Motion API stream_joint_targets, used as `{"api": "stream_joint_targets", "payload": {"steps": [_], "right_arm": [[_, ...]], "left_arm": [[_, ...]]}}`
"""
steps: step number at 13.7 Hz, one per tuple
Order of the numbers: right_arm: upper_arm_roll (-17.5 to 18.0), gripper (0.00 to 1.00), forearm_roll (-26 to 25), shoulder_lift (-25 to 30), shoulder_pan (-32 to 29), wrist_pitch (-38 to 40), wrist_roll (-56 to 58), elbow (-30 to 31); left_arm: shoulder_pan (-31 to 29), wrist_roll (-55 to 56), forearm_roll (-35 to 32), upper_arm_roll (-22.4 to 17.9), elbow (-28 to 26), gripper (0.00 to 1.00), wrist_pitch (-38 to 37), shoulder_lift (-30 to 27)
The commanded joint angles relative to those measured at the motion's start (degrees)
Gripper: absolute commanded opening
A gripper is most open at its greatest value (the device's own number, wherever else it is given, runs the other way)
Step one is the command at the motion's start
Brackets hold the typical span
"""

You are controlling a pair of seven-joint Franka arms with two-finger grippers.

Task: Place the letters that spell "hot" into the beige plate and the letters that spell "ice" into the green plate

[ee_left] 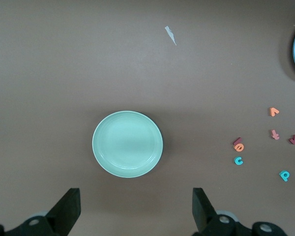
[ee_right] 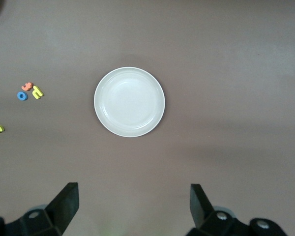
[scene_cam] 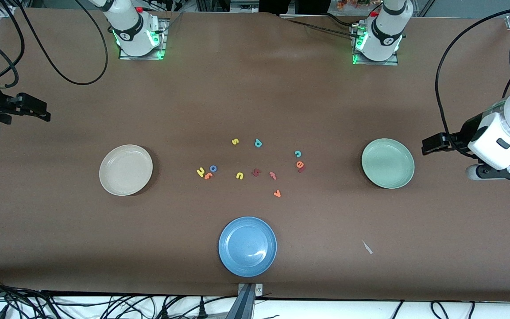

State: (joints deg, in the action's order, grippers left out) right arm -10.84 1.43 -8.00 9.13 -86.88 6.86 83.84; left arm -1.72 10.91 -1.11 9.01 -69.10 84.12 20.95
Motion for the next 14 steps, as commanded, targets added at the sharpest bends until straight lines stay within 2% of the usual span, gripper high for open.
{"api": "stream_joint_targets", "payload": {"steps": [1,14], "right_arm": [[0.12,1.0,-0.11,0.18,0.1,0.66,-0.44,-0.52],[0.12,1.0,-0.2,0.18,0.1,0.66,-0.53,-0.52]], "left_arm": [[-0.3,-0.71,-1.7,0.39,0.19,1.0,-0.01,-0.3],[-0.21,-0.62,-1.88,0.3,1.07,1.0,-0.19,-0.3]]}}
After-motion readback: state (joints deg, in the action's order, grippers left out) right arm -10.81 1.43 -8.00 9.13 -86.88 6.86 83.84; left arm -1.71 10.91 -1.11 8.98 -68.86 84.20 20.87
